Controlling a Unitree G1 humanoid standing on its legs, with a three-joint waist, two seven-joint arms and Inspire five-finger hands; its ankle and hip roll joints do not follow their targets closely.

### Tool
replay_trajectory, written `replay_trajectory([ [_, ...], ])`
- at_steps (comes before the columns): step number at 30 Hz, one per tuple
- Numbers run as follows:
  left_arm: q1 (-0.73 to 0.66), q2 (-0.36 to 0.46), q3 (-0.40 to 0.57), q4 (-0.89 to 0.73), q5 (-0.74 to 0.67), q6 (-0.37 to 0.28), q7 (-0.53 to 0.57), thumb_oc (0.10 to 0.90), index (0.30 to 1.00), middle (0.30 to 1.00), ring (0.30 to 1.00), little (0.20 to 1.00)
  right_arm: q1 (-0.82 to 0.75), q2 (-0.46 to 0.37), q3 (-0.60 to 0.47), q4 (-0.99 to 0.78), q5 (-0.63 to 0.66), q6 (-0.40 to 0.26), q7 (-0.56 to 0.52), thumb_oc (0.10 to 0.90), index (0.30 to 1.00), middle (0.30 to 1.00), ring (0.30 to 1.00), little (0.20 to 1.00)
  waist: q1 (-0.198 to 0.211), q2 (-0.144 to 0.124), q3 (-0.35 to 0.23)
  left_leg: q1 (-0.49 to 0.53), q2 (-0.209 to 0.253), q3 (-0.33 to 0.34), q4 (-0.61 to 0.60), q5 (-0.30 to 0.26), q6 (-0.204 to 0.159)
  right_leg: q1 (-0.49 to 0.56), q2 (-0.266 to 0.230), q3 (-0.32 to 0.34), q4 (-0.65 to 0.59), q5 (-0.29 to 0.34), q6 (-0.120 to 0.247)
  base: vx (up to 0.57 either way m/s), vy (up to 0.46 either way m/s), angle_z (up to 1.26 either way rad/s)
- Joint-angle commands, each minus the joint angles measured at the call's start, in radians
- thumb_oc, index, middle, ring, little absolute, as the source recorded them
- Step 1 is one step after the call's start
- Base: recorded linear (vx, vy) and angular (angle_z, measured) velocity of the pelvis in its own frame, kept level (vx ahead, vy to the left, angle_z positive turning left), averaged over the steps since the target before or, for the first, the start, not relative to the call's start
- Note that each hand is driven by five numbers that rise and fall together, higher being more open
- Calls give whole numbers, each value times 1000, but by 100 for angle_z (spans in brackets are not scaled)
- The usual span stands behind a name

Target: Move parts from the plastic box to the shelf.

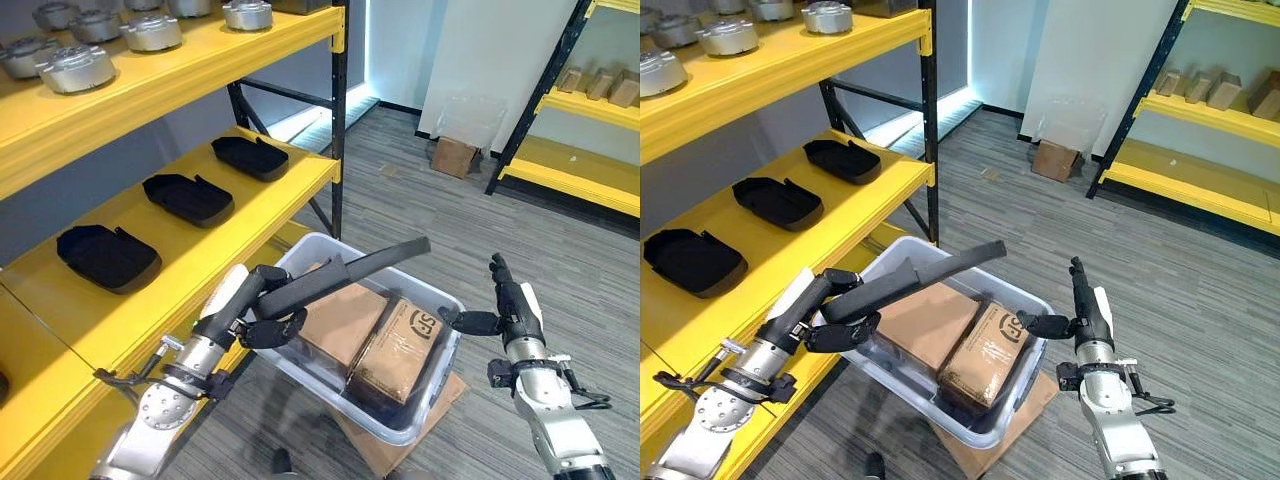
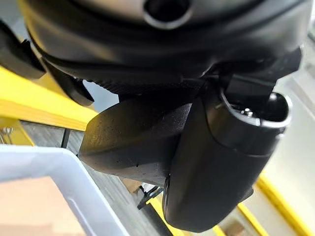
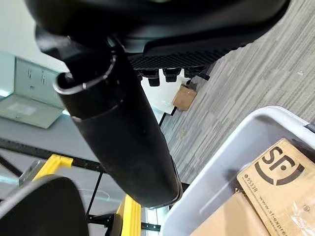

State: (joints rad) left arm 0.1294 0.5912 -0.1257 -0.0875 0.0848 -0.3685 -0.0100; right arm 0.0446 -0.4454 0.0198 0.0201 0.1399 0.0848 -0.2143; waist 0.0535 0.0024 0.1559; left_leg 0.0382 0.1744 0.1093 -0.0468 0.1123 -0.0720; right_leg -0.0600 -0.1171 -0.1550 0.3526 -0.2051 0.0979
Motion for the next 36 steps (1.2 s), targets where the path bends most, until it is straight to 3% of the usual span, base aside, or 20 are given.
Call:
replay_trajectory([
  [1, -90, -25, 84, -77, -78, -69, 93, 400, 300, 300, 300, 300, -111, -5, -22, -56, 9, -148, -24, 900, 1000, 1000, 1000, 1000, 9, -25, -56, 43, -189, -60, 20, -151, 79, 97, 104, 5, -200, 167, 5, -36, -178, 4],
  [5, -5, -35, 129, -109, -30, -101, 71, 400, 300, 300, 300, 300, -59, 14, -30, -73, 36, -157, -53, 900, 1000, 1000, 1000, 1000, 34, 1, -66, 33, -171, -70, -29, -107, 54, 150, 75, -19, -319, 164, -4, -70, -151, 18],
  [9, 29, -13, 172, -122, -39, -106, 109, 400, 300, 300, 300, 300, 20, 19, -55, -113, 54, -156, -102, 900, 1000, 1000, 1000, 1000, 12, 17, -74, 44, -133, 33, -19, -113, 26, 172, 26, -79, -363, 171, 6, -99, 10, 55],
  [13, 44, 6, 196, -140, -25, -124, 156, 400, 300, 300, 300, 300, 47, 11, -69, -137, 26, -160, -165, 900, 1000, 1000, 1000, 1000, -2, 2, -72, 21, -79, 129, 92, -135, -5, 179, -21, -120, -372, 186, 4, -125, 75, 76],
  [17, 6, 10, 195, -177, 0, -103, 207, 400, 300, 300, 300, 300, 24, -13, -66, -139, 36, -144, -258, 900, 1000, 1000, 1000, 1000, -24, -12, -68, 1, 45, 249, 213, -158, -40, 187, -71, -173, -359, 180, 1, -185, 185, 62],
  [18, -8, 17, 198, -184, 40, -92, 225, 400, 300, 300, 300, 300, 13, -19, -67, -140, 16, -152, -288, 900, 1000, 1000, 1000, 1000, -30, -9, -70, 10, 87, 286, 233, -136, -48, 184, -82, -193, -349, 176, 0, -130, 223, 80],
  [19, -11, 17, 198, -186, 50, -90, 235, 400, 300, 300, 300, 300, 9, -20, -66, -139, 12, -154, -297, 900, 1000, 1000, 1000, 1000, -32, -8, -70, 10, 98, 291, 239, -129, -53, 183, -82, -197, -345, 174, -1, -233, 335, 70],
  [20, -24, 33, 198, -191, 135, -71, 289, 400, 300, 300, 300, 300, -1, -33, -72, -146, -87, -206, -355, 900, 1000, 1000, 1000, 1000, -42, 1, -70, 20, 148, 311, 272, -92, -70, 175, -85, -214, -318, 157, -4, -231, 344, 66],
  [22, -43, 52, 206, -209, 176, -52, 343, 400, 300, 300, 300, 300, -13, -70, -91, -191, -169, -250, -374, 900, 1000, 1000, 1000, 1000, -51, 13, -70, 32, 208, 336, 319, -35, -86, 149, -85, -241, -247, 115, -25, -327, 503, 65],
  [25, -53, 66, 222, -220, 223, -50, 399, 400, 300, 300, 300, 300, -25, -93, -90, -219, -234, -286, -411, 900, 1000, 1000, 1000, 1000, -51, 29, -67, 54, 232, 329, 330, -19, -89, 104, -107, -258, -162, 79, -31, -325, 509, 68],
  [28, -61, 87, 228, -219, 252, -51, 429, 400, 300, 300, 300, 300, -42, -110, -92, -204, -216, -304, -442, 900, 1000, 1000, 1000, 1000, -40, 41, -62, 58, 181, 315, 290, -106, -57, 67, -161, -289, -69, 54, -5, -345, 575, 71],
  [30, -58, 102, 223, -214, 264, -74, 437, 400, 300, 300, 300, 300, -39, -97, -102, -188, -183, -307, -447, 900, 1000, 1000, 1000, 1000, -32, 41, -63, 73, 133, 329, 226, -167, -33, 72, -216, -324, -51, 77, 32, -239, 507, 100],
  [33, -48, 116, 226, -227, 277, -108, 439, 400, 300, 300, 300, 300, -37, -61, -94, -192, -207, -299, -462, 900, 1000, 1000, 1000, 1000, -3, 41, -52, 77, 52, 286, 155, -170, -8, 81, -292, -329, -99, 214, 77, -211, 497, 64],
  [35, -50, 125, 229, -231, 270, -112, 431, 400, 300, 300, 300, 300, -37, -47, -86, -195, -239, -296, -457, 900, 1000, 1000, 1000, 1000, 2, 34, -49, 73, 3, 246, 133, -177, 10, 81, -336, -301, -119, 291, 107, -159, 450, 69],
  [36, -51, 146, 239, -230, 244, -137, 415, 400, 300, 300, 300, 300, -31, -37, -79, -208, -265, -276, -459, 900, 1000, 1000, 1000, 1000, 15, 31, -48, 66, -51, 206, 111, -188, 37, 80, -387, -265, -132, 359, 126, -137, 447, 101],
])
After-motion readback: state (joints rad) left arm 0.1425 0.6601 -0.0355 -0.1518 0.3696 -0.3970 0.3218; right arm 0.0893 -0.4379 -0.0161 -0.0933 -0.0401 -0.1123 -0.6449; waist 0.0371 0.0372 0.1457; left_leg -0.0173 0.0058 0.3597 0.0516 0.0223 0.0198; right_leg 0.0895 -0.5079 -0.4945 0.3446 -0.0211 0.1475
